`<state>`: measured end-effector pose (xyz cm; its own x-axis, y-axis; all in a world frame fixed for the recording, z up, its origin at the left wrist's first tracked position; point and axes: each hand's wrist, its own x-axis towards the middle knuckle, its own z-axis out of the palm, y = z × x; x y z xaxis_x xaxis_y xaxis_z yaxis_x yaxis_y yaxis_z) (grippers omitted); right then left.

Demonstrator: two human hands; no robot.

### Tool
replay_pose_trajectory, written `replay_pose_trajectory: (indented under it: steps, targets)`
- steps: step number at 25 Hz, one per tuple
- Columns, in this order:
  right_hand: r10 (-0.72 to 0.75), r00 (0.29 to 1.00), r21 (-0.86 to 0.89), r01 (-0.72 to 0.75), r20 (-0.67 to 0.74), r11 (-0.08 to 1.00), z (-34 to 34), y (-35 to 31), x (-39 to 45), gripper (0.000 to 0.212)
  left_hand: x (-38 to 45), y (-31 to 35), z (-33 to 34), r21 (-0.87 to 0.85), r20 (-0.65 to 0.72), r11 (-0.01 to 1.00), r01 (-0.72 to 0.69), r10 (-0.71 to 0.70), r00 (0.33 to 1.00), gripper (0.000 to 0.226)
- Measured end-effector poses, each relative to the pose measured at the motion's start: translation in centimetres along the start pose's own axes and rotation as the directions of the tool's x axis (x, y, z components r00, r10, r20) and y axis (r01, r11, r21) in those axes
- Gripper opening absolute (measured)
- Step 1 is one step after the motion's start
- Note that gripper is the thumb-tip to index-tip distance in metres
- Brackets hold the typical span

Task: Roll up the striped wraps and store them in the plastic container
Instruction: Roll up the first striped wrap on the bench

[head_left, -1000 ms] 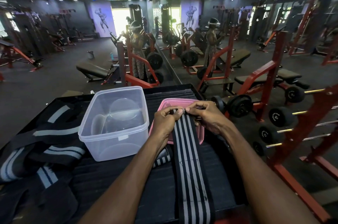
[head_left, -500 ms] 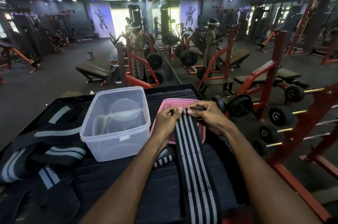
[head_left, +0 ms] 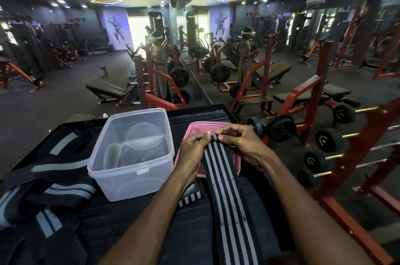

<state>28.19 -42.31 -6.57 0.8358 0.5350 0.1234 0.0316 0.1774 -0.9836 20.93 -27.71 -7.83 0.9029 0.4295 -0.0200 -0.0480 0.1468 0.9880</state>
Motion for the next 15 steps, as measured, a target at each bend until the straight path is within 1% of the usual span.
replay_pose_trajectory:
  steps: [2, 4, 6, 8, 10, 12, 13, 15]
  targets:
    - [0.036, 0.999, -0.008, -0.035, 0.009, 0.999, 0.01, 0.00, 0.10, 0.013, 0.13, -0.17, -0.01, 0.050, 0.001, 0.999, -0.016, 0.016, 1.000, 0.011]
    - [0.080, 0.997, -0.030, -0.079, 0.026, 0.996, 0.11, -0.09, 0.01, 0.010, -0.05, -0.04, 0.05, 0.067, -0.004, 0.997, -0.049, 0.049, 0.999, 0.008]
    - [0.049, 0.999, -0.091, -0.048, 0.017, 0.995, 0.09, -0.16, 0.01, 0.011, -0.16, 0.06, 0.10, 0.064, 0.000, 0.996, -0.068, 0.068, 0.998, 0.009]
    - [-0.022, 1.000, -0.124, 0.020, -0.016, 0.992, -0.05, -0.18, 0.09, 0.016, -0.19, 0.08, 0.05, 0.033, 0.029, 0.998, -0.053, 0.052, 0.998, 0.005]
    - [-0.058, 0.998, -0.101, 0.054, -0.035, 0.993, -0.13, -0.29, 0.11, 0.020, -0.24, 0.07, 0.01, 0.019, 0.043, 0.999, -0.041, 0.040, 0.998, 0.012]
    - [-0.046, 0.999, -0.054, 0.044, -0.023, 0.998, -0.17, -0.25, 0.20, 0.021, -0.21, 0.08, -0.03, 0.035, 0.031, 0.997, -0.064, 0.063, 0.998, 0.009]
    - [-0.019, 1.000, -0.029, 0.019, -0.015, 0.999, -0.22, -0.13, 0.26, 0.018, -0.15, 0.02, -0.08, 0.044, 0.028, 0.996, -0.075, 0.074, 0.997, 0.007]
    - [0.044, 0.999, -0.007, -0.044, 0.004, 0.999, -0.27, 0.20, 0.36, 0.007, -0.18, -0.02, -0.17, 0.045, 0.014, 0.995, -0.085, 0.084, 0.996, 0.010]
